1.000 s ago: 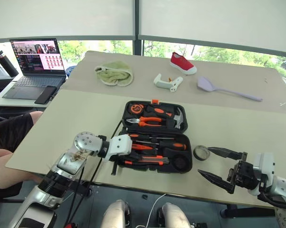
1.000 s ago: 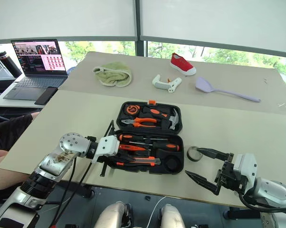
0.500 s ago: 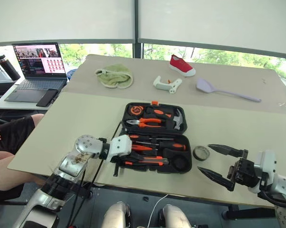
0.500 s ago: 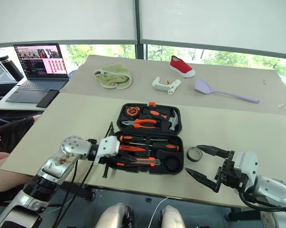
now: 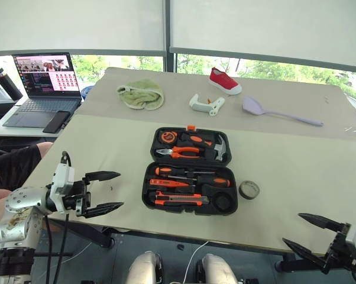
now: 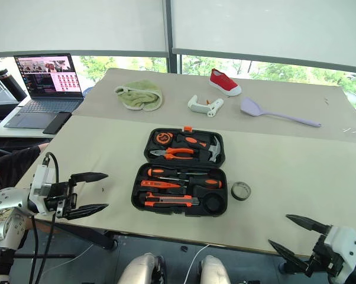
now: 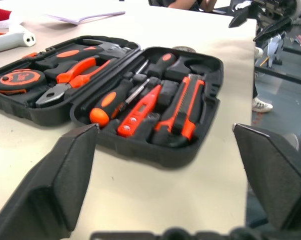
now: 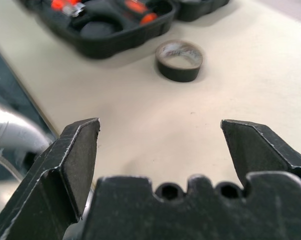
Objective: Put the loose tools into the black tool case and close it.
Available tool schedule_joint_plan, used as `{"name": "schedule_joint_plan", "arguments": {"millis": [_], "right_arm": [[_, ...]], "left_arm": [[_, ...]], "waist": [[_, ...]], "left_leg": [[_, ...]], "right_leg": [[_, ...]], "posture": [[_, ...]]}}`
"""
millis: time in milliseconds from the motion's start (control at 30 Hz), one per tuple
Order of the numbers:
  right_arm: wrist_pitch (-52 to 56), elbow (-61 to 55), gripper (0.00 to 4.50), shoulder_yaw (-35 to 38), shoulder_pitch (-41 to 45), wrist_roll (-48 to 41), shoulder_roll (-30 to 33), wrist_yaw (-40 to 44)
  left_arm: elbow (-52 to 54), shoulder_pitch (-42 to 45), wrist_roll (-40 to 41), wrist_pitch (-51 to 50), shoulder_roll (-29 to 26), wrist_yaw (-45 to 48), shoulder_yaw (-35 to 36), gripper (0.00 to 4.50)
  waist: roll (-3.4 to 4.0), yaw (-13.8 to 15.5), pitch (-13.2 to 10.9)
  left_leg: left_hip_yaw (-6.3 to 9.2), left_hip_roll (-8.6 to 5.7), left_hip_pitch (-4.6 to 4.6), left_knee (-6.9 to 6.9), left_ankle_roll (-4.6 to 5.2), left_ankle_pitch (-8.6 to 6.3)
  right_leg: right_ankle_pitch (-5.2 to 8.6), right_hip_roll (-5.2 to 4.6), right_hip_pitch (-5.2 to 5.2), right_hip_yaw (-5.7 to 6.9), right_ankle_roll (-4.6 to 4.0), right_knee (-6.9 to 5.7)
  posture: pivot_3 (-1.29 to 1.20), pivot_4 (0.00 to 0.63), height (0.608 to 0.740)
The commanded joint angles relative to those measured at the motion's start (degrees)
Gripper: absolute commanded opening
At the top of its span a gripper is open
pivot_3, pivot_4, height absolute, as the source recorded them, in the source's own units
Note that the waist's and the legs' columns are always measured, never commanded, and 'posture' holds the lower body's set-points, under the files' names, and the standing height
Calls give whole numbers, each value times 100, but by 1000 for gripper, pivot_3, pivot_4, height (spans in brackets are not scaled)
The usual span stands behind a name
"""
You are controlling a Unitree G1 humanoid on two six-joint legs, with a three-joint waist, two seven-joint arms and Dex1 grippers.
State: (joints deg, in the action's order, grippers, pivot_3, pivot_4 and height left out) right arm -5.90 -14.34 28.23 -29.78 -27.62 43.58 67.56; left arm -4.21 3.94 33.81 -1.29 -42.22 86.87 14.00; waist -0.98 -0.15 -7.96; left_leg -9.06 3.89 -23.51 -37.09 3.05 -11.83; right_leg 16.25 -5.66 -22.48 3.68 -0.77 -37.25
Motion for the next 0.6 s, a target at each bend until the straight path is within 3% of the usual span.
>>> {"name": "schedule_joint_plan", "arguments": {"millis": [33, 133, 233, 367, 500, 600], "right_arm": [[956, -638, 4500, -507, 720, 97, 752, -140], [1708, -798, 4500, -961, 1199, 201, 1349, -138], [2497, -713, 4500, -2066, 2393, 719, 2069, 51], [2691, -235, 4500, -2979, 3558, 1313, 1917, -115], [2689, 110, 4500, -3411, 4003, 1713, 1831, -114], [2790, 215, 3731, -3622, 4116, 1794, 1856, 33]], "left_arm": [[669, -45, 244, -5, 193, -32, -140, 4393], [908, 16, 251, -215, 266, -205, -284, 4393], [1249, 34, 52, -302, 244, -233, -665, 4393], [1319, 102, 10, -320, 266, -321, -812, 4393], [1293, 96, -34, -239, 244, -342, -835, 4393], [1287, 60, -62, -174, 245, -347, -819, 4500]], "waist": [[0, -8, 0], [-5, 31, 0], [-4, 67, -1], [-9, 73, -2], [-10, 90, -3], [-10, 78, -3]], "left_leg": [[1, 1, 0, 7, 0, 0], [0, -2, -7, 9, 0, 1], [0, -4, -25, 10, 6, 4], [-4, -5, -62, 10, 46, 29], [-9, -11, -92, 9, 41, 36], [-27, -12, -91, 9, 37, 39]], "right_leg": [[-10, 0, 6, 4, -1, 13], [-17, 1, 1, 8, -17, 17], [-41, 15, 3, 17, -6, 17], [-41, 31, -34, 18, -6, 17], [-41, 49, -62, 23, -1, 12], [-40, 50, -64, 31, 11, 10]], "posture": [[0, 150, 736], [0, 150, 736], [0, 150, 736], [0, 150, 736], [0, 150, 736], [0, 150, 736]]}}
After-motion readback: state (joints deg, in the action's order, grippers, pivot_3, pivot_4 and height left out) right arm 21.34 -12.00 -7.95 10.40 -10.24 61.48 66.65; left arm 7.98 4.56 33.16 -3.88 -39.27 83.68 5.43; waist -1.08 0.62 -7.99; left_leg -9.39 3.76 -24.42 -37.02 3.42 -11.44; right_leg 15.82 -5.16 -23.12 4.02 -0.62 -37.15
